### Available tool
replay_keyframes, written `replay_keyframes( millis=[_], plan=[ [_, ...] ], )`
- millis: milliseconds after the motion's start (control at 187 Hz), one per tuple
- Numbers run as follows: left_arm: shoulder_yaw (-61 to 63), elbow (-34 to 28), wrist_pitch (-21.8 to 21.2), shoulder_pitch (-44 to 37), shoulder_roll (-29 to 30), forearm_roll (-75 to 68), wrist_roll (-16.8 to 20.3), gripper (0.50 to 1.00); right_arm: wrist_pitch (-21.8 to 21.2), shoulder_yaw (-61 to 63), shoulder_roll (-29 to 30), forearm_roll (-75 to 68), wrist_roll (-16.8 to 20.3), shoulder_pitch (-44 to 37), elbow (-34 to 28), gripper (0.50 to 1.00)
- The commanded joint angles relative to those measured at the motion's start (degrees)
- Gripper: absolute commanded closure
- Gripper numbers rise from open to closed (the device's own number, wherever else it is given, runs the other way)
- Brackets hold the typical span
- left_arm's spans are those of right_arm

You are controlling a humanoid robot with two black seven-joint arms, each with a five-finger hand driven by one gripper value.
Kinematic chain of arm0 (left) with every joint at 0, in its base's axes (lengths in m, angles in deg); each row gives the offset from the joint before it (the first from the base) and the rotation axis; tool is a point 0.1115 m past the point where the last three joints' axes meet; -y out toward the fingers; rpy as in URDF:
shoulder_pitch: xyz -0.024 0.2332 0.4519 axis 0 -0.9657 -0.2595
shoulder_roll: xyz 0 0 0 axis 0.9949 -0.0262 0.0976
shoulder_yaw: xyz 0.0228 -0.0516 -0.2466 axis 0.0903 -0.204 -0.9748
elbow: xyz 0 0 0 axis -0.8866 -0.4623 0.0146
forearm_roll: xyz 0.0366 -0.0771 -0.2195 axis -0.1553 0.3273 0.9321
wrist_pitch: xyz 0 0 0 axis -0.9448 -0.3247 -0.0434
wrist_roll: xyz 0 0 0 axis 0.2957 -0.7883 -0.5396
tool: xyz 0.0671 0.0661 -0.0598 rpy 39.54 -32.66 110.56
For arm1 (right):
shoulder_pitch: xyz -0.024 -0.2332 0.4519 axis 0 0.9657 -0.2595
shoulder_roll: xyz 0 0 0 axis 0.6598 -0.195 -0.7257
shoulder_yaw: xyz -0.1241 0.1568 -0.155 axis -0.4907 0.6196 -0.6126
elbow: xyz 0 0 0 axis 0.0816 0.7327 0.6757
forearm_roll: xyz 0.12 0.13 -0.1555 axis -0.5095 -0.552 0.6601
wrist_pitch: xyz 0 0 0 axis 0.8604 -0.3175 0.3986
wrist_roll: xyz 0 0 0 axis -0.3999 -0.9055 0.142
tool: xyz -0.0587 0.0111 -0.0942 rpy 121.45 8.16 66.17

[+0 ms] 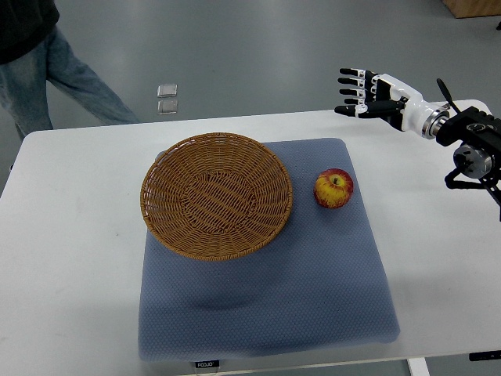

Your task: Place red apple in basket with right hand

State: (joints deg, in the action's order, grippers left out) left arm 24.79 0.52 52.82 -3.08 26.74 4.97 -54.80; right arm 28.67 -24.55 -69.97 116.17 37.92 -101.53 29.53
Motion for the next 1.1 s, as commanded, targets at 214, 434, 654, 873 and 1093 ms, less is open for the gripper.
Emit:
replay_keyframes(
  millis=[214, 434, 654, 873, 1093],
  plan=[
    [0.09, 0.09, 0.00, 0.00, 0.00, 0.00, 0.00, 0.500, -1.73, -3.24, -6.86, 19.37, -2.67, 0.43, -10.25, 0.587],
    [0.09, 0.00, 0.00, 0.00, 0.00, 0.00, 0.00, 0.500, -1.73, -5.78, -9.15, 26.31, -3.73, 0.34, -14.82, 0.587],
    [0.09, 0.00, 0.00, 0.00, 0.00, 0.00, 0.00, 0.500, -1.64, -5.78, -8.88, 34.13, -3.90, 0.51, -16.05, 0.587],
    [0.00, 0.00, 0.00, 0.00, 0.00, 0.00, 0.00, 0.500, -0.94, -7.71, -8.27, 38.96, -4.69, 0.43, -16.22, 0.587],
    [0.00, 0.00, 0.00, 0.00, 0.00, 0.00, 0.00, 0.500, 0.46, -8.59, -8.00, 42.74, -4.78, 0.86, -17.19, 0.587]
  ],
)
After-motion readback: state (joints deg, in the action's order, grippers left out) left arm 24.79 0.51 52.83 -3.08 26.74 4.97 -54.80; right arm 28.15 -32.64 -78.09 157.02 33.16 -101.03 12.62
